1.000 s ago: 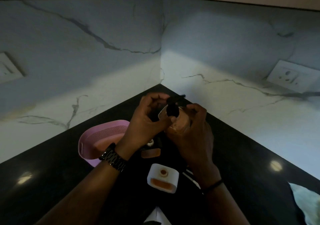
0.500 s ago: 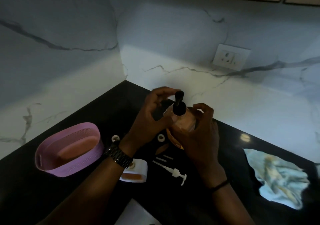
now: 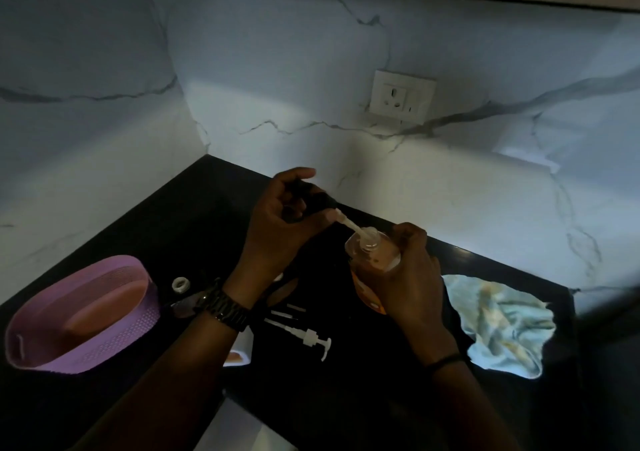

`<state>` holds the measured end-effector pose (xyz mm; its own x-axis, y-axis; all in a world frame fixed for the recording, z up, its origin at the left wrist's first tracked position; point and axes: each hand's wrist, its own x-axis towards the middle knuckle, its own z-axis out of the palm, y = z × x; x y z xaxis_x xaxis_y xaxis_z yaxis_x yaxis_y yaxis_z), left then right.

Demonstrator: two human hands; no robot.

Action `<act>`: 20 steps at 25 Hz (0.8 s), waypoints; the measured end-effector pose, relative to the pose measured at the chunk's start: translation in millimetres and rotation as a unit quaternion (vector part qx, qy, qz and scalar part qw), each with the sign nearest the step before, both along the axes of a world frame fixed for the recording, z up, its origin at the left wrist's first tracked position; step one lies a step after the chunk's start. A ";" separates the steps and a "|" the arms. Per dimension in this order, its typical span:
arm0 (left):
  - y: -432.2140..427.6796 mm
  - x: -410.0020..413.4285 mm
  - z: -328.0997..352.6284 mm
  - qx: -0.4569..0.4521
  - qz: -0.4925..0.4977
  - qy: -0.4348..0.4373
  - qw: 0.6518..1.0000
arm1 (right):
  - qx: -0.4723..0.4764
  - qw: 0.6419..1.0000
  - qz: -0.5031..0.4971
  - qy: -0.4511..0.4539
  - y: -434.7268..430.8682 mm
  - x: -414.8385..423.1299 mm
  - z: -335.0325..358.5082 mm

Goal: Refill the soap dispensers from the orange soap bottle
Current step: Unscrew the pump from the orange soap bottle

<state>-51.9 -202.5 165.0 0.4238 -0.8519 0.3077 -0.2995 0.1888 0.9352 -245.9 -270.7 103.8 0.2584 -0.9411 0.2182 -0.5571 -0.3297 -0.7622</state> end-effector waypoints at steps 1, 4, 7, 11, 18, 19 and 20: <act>-2.5 4.1 1.8 0.011 0.012 0.002 1.000 | 0.005 1.000 0.004 0.000 -7.6 -3.4 -2.6; -4.0 15.5 3.9 0.020 0.026 0.005 0.999 | 0.011 1.000 0.010 0.008 -28.4 -5.9 -11.2; -4.0 22.8 6.7 0.015 0.042 0.027 0.999 | 0.006 1.000 0.017 0.018 -48.3 -2.1 -21.7; -9.3 37.1 1.6 0.055 0.066 0.052 0.995 | -0.008 0.999 0.051 0.007 -76.5 7.8 -33.7; -28.3 81.4 -30.0 0.097 0.134 0.158 0.974 | 0.093 0.994 0.045 -0.040 -119.7 11.9 -63.0; -31.8 86.7 -37.2 0.108 0.137 0.178 0.969 | 0.103 0.993 0.042 -0.050 -124.1 12.7 -67.4; -36.5 91.1 -45.3 0.123 0.139 0.194 0.963 | 0.109 0.992 0.042 -0.053 -127.7 14.9 -71.1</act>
